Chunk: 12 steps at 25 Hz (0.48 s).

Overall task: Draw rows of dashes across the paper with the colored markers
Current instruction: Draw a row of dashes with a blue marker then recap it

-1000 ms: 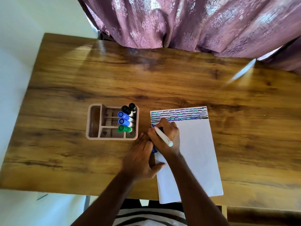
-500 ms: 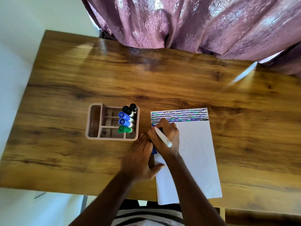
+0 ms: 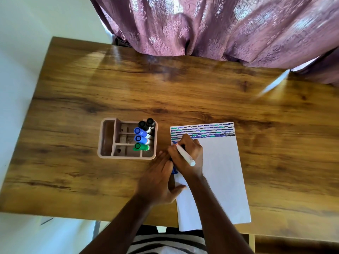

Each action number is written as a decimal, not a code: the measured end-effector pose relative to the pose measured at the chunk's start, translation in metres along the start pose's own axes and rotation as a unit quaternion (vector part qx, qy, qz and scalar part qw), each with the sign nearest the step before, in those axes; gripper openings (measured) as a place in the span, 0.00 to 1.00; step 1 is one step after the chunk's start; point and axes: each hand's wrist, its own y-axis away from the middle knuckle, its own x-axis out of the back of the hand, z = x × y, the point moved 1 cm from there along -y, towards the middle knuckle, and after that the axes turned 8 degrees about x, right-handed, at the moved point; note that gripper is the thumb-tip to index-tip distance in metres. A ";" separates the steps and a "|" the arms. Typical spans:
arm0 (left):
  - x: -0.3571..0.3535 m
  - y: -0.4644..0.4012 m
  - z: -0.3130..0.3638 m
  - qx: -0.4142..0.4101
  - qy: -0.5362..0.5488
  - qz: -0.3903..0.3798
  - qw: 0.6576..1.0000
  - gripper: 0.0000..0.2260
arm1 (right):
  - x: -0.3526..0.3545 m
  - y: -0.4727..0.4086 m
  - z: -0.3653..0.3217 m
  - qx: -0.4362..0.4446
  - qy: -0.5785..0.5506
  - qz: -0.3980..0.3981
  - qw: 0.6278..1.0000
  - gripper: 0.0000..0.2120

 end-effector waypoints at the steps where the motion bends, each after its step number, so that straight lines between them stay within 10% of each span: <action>1: 0.001 0.000 0.001 -0.002 0.003 0.002 1.000 0.37 | 0.001 0.000 0.000 0.002 0.002 0.001 1.000 0.13; 12: 0.004 -0.001 0.002 -0.008 0.010 0.009 1.000 0.35 | 0.001 0.000 0.001 0.005 -0.003 0.008 1.000 0.14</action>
